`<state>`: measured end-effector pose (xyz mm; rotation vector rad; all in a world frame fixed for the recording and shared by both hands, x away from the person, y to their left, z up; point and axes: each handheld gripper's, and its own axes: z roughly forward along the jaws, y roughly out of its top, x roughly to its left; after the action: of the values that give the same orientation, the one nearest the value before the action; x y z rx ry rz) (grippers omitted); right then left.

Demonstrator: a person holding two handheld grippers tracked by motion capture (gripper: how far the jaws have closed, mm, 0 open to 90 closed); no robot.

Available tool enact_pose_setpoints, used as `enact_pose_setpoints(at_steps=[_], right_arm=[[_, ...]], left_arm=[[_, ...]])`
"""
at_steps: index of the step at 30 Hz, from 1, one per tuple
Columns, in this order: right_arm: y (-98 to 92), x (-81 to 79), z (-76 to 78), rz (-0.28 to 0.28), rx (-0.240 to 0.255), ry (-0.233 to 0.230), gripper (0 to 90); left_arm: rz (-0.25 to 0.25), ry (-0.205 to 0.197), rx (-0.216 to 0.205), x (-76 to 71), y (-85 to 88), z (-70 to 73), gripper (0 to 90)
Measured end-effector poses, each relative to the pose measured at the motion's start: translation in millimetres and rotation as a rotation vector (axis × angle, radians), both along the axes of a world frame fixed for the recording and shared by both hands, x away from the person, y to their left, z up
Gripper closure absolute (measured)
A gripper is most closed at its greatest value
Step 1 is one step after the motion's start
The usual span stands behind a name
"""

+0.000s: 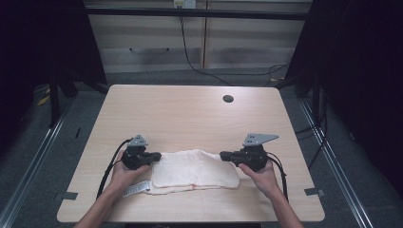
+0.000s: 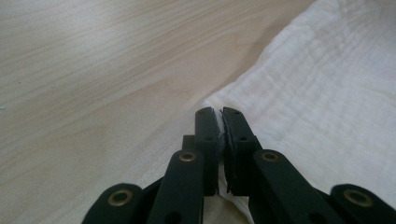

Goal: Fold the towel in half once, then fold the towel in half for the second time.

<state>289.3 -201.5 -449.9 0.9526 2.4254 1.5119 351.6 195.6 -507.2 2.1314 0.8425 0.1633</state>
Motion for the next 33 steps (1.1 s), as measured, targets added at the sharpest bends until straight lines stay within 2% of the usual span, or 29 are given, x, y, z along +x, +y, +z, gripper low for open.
enact_pose_setpoints(at_steps=[8,12,15,21,24,33], right_arm=[[2.4,-9.9,-7.0,0.033,-0.043,0.023,88.1],[0.3,-16.7,-12.1,0.039,-0.048,0.036,88.0],[1.8,-20.9,-16.5,0.052,-0.097,0.047,88.1],[-3.8,-27.1,-25.0,0.06,-0.131,0.078,88.0],[-4.3,-30.5,-27.8,0.059,-0.127,0.095,87.8],[8.4,-35.5,-39.7,0.108,-0.16,0.142,87.8]], left_arm=[[0.006,-0.006,0.007,-0.6,-0.8,0.4,85.5],[0.003,-0.003,0.012,-0.5,-1.3,1.0,85.6],[0.005,-0.006,0.015,-0.8,-1.7,1.1,85.6],[0.004,-0.008,0.014,-0.9,-1.6,1.0,85.6],[0.005,-0.007,0.019,-1.1,-2.0,1.3,85.6],[0.002,-0.011,0.023,-1.1,-2.1,1.4,85.5]])
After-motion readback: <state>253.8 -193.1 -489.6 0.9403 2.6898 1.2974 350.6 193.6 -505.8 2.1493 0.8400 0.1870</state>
